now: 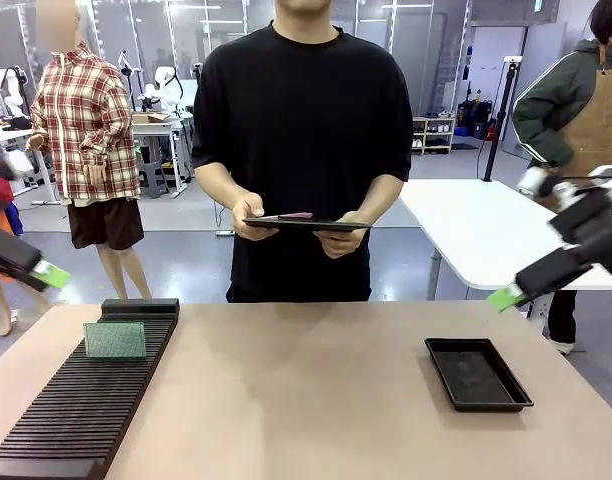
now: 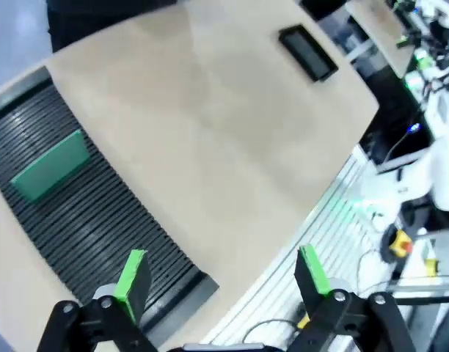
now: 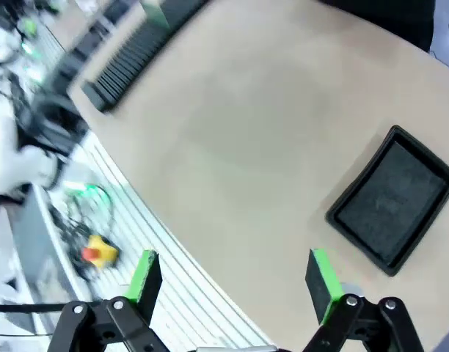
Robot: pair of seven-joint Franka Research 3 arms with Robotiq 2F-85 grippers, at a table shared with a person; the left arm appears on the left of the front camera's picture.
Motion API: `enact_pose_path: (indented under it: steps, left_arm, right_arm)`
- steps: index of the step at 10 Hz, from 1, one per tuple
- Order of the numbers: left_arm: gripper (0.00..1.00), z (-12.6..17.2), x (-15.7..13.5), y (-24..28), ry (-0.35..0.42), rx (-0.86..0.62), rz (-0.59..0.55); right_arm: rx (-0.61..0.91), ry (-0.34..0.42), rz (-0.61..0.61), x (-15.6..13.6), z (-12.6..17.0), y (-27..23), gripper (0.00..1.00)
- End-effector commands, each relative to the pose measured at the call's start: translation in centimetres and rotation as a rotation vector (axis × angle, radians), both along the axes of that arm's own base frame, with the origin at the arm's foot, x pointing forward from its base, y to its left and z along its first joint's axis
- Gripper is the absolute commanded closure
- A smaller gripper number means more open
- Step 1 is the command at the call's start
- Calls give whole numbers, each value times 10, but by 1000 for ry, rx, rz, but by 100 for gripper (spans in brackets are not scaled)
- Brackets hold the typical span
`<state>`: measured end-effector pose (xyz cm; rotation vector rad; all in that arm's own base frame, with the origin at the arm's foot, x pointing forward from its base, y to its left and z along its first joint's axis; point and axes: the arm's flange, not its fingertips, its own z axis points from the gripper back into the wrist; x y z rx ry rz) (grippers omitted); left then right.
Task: Inspect the PCB.
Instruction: Pick up the Blank PCB and present it to the human.
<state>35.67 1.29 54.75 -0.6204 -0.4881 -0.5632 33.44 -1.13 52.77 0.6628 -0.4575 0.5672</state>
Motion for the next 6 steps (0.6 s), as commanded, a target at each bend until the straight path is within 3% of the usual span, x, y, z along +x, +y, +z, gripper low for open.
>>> enact_pose_path:
  steps: [1,4,6]
  left_arm:
    - [0,-4,-18,28,-8,-155,64]
    - [0,-5,-55,77,-44,-261,212]
    - [0,-7,-69,91,-75,-300,265]
  right_arm:
    - [181,20,-106,-23,-7,-31,0]
    - [241,52,-191,-55,-6,-60,0]
    - [256,71,-202,-57,-8,-66,0]
